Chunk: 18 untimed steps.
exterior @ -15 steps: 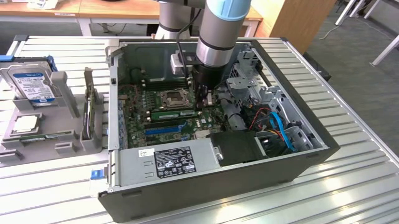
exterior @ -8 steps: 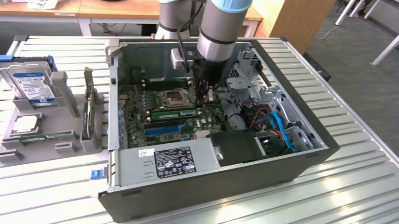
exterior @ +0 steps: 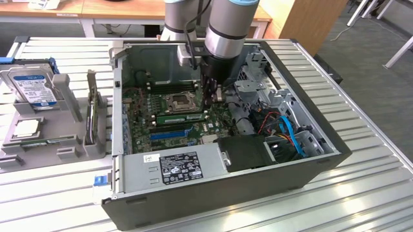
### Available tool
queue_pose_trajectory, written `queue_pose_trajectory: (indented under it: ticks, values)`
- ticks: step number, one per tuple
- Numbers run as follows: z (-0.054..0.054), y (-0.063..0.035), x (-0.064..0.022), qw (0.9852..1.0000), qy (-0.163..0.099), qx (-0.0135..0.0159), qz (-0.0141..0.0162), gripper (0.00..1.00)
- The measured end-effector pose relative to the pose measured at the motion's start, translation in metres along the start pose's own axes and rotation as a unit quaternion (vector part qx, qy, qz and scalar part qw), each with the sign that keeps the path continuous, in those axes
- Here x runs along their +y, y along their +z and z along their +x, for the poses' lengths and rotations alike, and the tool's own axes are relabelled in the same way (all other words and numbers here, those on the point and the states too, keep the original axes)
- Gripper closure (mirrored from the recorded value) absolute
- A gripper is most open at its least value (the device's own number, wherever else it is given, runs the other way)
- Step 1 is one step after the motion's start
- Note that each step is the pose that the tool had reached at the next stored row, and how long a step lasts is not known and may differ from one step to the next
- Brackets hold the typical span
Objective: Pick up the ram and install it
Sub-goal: 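Press down the ram until it locks into place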
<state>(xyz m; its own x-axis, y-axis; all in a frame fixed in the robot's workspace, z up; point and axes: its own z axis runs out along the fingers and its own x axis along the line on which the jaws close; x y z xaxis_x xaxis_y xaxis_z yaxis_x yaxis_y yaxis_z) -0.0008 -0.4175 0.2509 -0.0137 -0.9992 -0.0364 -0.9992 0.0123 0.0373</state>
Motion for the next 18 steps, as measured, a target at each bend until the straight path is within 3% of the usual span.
queue_pose_trajectory:
  ticks: [10, 18]
  values:
    - [0.0, -0.0038, 0.0011, 1.0, 0.0, 0.0, -0.0004, 0.9]
    - [0.0, -0.003, 0.0184, 1.0, 0.0, -0.0001, -0.0003, 0.9]
